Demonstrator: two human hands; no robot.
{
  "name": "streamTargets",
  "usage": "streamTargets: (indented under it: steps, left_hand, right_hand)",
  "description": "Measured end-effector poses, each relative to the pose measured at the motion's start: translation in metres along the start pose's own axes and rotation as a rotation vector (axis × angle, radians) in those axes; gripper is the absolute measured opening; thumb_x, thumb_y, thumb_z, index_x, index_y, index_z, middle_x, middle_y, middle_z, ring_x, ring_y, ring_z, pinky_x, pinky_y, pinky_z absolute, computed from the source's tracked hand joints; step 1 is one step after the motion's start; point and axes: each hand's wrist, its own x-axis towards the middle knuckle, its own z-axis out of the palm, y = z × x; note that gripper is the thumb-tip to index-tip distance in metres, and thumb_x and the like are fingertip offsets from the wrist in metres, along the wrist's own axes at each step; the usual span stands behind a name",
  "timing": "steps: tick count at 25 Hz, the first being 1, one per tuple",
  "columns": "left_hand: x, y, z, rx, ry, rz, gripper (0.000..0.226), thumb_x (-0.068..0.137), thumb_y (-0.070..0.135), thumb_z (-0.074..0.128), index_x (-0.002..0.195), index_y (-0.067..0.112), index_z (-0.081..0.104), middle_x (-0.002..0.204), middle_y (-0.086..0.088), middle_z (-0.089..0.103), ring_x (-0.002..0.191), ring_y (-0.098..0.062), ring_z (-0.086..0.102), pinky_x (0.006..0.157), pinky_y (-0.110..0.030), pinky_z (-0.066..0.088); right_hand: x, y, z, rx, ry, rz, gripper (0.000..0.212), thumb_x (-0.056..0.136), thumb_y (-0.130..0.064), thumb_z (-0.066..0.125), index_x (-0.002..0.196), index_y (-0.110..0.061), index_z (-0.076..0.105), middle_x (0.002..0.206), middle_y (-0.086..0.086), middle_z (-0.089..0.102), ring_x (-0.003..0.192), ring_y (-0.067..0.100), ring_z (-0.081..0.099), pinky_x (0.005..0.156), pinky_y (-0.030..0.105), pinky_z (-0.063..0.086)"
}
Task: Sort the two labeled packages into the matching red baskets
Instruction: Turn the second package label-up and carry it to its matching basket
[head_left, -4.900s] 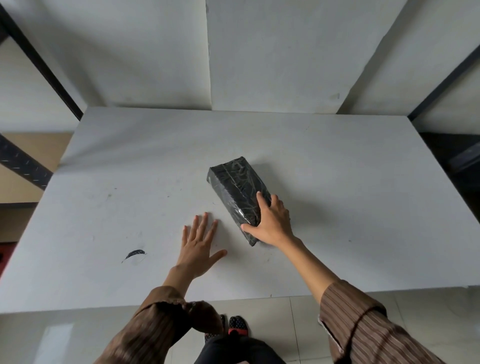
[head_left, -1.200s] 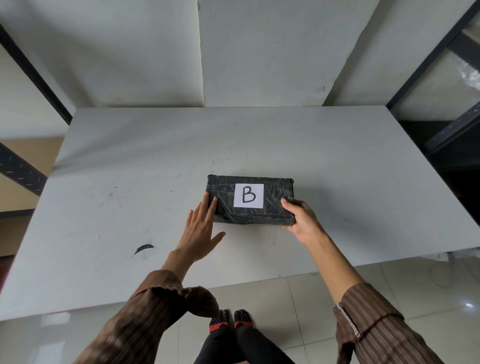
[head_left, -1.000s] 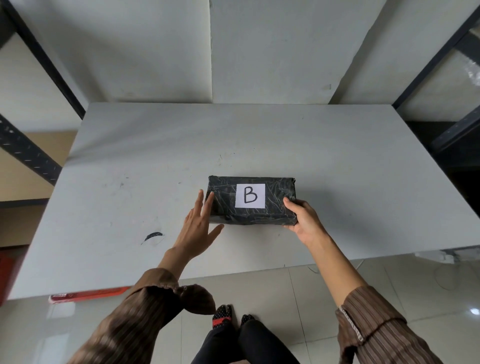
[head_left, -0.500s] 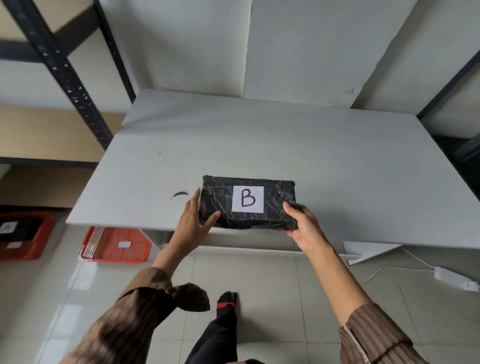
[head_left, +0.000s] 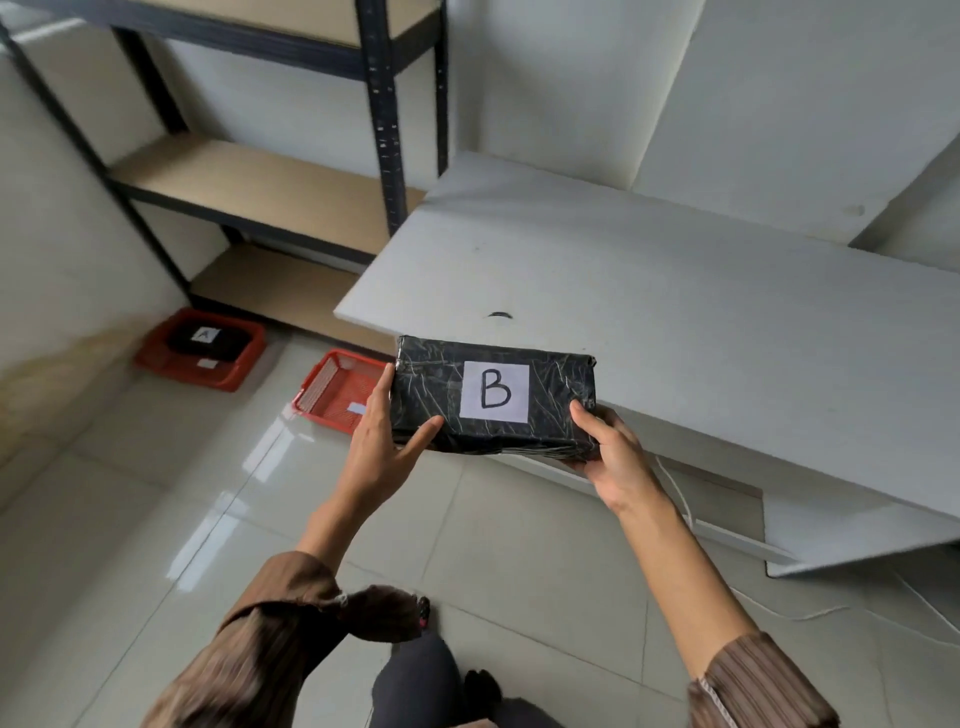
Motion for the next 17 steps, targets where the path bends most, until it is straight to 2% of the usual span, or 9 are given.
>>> streamTargets:
  steps: [2, 5, 8, 10, 13, 17]
  left_hand:
    - [-0.013, -0.013, -0.026, 0.005, 0.049, -0.023, 0.082, 0.081, 0.032, 0.066, 0.144, 0.014, 0.017, 0.151, -0.009, 0.03, 0.137, -0.021, 0.031, 0.113, -0.034, 0.026]
    - [-0.026, -0.035, -0.064, 0.015, 0.103, -0.074, 0.082, 0.08, 0.034, 0.066, 0.144, 0.018, 0.018, 0.148, -0.01, 0.037, 0.133, -0.024, 0.039, 0.111, -0.041, 0.033]
    - [-0.033, -0.064, -0.105, 0.012, 0.11, -0.114, 0.082, 0.081, 0.034, 0.066, 0.144, 0.021, 0.016, 0.148, -0.008, 0.037, 0.131, -0.024, 0.04, 0.11, -0.038, 0.034]
    - [-0.033, -0.086, -0.136, 0.005, 0.109, -0.122, 0.082, 0.081, 0.033, 0.066, 0.144, 0.021, 0.016, 0.147, -0.007, 0.038, 0.131, -0.023, 0.041, 0.109, -0.036, 0.033]
    - [-0.03, -0.123, -0.188, 0.002, 0.08, -0.13, 0.083, 0.081, 0.031, 0.067, 0.145, 0.019, 0.016, 0.148, -0.007, 0.037, 0.133, -0.021, 0.039, 0.109, -0.033, 0.031]
    - [-0.016, -0.171, -0.254, 0.011, 0.008, -0.106, 0.083, 0.081, 0.029, 0.067, 0.145, 0.018, 0.015, 0.149, -0.006, 0.035, 0.135, -0.019, 0.036, 0.11, -0.03, 0.028]
  right_hand:
    - [-0.006, 0.012, 0.025, -0.003, -0.044, 0.019, 0.024, 0.083, -0.014, 0.064, 0.106, -0.012, 0.057, 0.098, 0.006, 0.066, 0.091, 0.024, 0.062, 0.086, 0.044, 0.051]
    - [-0.015, 0.03, 0.064, -0.004, -0.103, 0.047, 0.019, 0.084, -0.013, 0.063, 0.102, -0.013, 0.057, 0.094, 0.005, 0.067, 0.081, 0.019, 0.065, 0.075, 0.037, 0.054]
    - [-0.022, 0.053, 0.11, 0.001, -0.132, 0.069, 0.02, 0.083, -0.012, 0.063, 0.103, -0.015, 0.058, 0.093, 0.004, 0.068, 0.076, 0.017, 0.067, 0.066, 0.033, 0.056]
    - [-0.028, 0.071, 0.144, 0.006, -0.14, 0.08, 0.025, 0.083, -0.012, 0.063, 0.108, -0.014, 0.057, 0.095, 0.005, 0.068, 0.08, 0.019, 0.066, 0.071, 0.036, 0.056]
    - [-0.038, 0.104, 0.199, 0.024, -0.098, 0.094, 0.022, 0.084, -0.012, 0.062, 0.105, -0.014, 0.055, 0.095, 0.006, 0.067, 0.083, 0.022, 0.064, 0.082, 0.042, 0.052]
    - [-0.046, 0.146, 0.268, 0.049, -0.052, 0.108, 0.014, 0.085, -0.013, 0.061, 0.098, -0.017, 0.055, 0.094, 0.004, 0.067, 0.082, 0.019, 0.064, 0.071, 0.035, 0.056]
